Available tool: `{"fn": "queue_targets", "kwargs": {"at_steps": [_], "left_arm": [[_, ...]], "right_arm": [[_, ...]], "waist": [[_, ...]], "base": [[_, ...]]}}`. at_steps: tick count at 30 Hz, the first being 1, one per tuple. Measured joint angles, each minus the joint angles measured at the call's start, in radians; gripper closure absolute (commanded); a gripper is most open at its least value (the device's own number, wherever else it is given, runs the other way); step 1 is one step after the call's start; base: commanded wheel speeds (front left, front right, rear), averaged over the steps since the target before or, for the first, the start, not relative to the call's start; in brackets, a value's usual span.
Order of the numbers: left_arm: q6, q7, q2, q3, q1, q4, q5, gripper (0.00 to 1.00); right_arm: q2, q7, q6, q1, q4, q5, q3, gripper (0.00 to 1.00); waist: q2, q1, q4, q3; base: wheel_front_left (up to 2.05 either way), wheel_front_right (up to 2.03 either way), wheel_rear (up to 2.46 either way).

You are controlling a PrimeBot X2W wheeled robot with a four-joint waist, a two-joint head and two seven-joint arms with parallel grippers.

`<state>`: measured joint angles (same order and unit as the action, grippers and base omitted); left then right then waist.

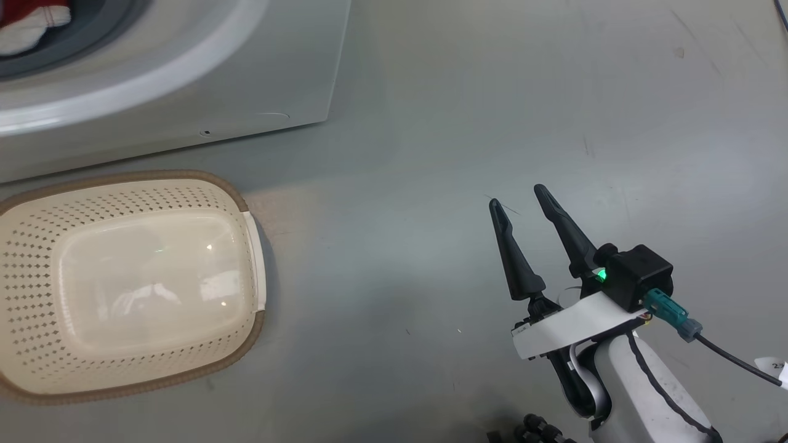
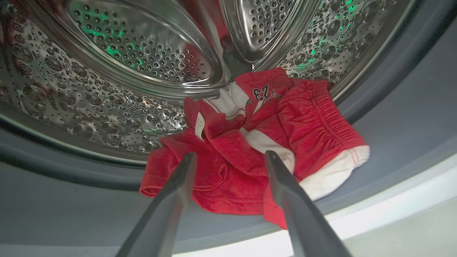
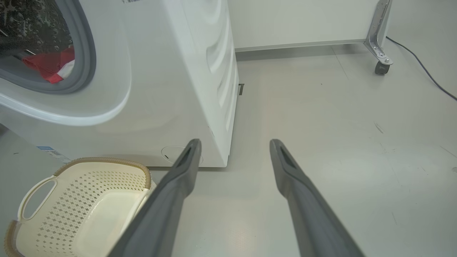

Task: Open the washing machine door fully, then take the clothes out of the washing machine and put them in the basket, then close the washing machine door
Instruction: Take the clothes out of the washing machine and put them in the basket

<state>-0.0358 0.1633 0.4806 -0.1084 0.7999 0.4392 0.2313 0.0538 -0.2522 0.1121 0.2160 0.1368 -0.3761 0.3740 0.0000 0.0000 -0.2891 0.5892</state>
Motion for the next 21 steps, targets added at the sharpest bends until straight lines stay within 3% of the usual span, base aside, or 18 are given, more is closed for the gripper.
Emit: {"fn": "queue_targets", "kwargs": {"at_steps": [21], "left_arm": [[0.032, 0.128, 0.076, -0.022, 0.228, 0.156, -0.088, 0.0]], "right_arm": [[-0.006, 0.0, 0.0, 0.049, -0.034, -0.072, 0.063, 0.0]], "waist": [[0.0, 0.0001, -0.079, 0.105]], "base": [[0.0, 0.0, 0.0]]}}
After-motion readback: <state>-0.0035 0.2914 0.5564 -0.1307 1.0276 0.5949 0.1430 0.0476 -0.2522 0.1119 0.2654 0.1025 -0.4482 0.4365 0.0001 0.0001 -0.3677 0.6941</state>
